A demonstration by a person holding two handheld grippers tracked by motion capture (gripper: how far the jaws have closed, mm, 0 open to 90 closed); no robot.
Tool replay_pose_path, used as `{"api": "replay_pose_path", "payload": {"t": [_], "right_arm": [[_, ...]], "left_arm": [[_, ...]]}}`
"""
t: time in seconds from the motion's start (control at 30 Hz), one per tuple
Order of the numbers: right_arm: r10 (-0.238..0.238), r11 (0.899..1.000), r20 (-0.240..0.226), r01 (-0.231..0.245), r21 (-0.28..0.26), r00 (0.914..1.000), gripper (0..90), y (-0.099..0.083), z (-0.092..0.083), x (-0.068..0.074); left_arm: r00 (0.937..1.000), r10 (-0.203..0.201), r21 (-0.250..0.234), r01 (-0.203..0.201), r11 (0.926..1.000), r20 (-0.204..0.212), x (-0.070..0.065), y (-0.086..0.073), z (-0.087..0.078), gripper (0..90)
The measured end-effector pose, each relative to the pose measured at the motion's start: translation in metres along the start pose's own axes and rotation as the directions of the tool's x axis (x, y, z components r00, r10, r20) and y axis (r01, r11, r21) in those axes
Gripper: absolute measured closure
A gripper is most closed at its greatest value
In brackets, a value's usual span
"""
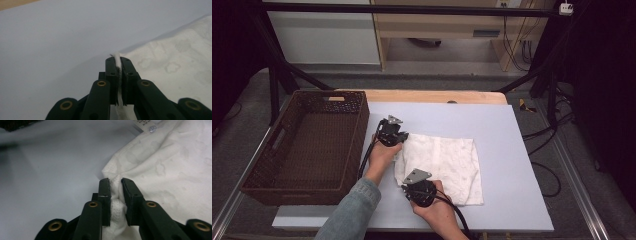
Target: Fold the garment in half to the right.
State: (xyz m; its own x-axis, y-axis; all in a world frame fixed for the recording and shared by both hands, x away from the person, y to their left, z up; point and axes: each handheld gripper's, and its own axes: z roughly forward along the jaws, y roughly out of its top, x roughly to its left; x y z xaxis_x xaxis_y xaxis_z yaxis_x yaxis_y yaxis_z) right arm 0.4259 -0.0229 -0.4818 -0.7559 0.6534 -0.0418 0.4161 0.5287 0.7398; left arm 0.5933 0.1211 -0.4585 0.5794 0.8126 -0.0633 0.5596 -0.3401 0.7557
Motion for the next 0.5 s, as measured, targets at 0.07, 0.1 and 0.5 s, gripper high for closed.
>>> {"api": "replay_pose_path", "payload": {"t": [0.07, 0.1, 0.5], "right_arm": [[0.045, 0.999, -0.033, -0.046, -0.030, 0.9984, 82.2, -0.002, -0.002, -0.002], [0.045, 0.999, -0.033, -0.046, -0.030, 0.9984, 82.2, -0.002, -0.002, -0.002], [0.067, 0.984, -0.085, -0.080, -0.162, 0.9941, 83.1, 0.010, -0.022, -0.002]], "left_arm": [[1.0000, -0.003, -0.008, 0.003, 1.0000, 0.002, 0.000, 0.002, -0.002, 85.9], [1.0000, -0.005, -0.010, 0.005, 0.9999, 0.004, -0.001, 0.003, -0.003, 85.9], [0.9995, -0.031, -0.058, 0.031, 0.9978, 0.003, 0.003, 0.014, -0.016, 86.1]]}}
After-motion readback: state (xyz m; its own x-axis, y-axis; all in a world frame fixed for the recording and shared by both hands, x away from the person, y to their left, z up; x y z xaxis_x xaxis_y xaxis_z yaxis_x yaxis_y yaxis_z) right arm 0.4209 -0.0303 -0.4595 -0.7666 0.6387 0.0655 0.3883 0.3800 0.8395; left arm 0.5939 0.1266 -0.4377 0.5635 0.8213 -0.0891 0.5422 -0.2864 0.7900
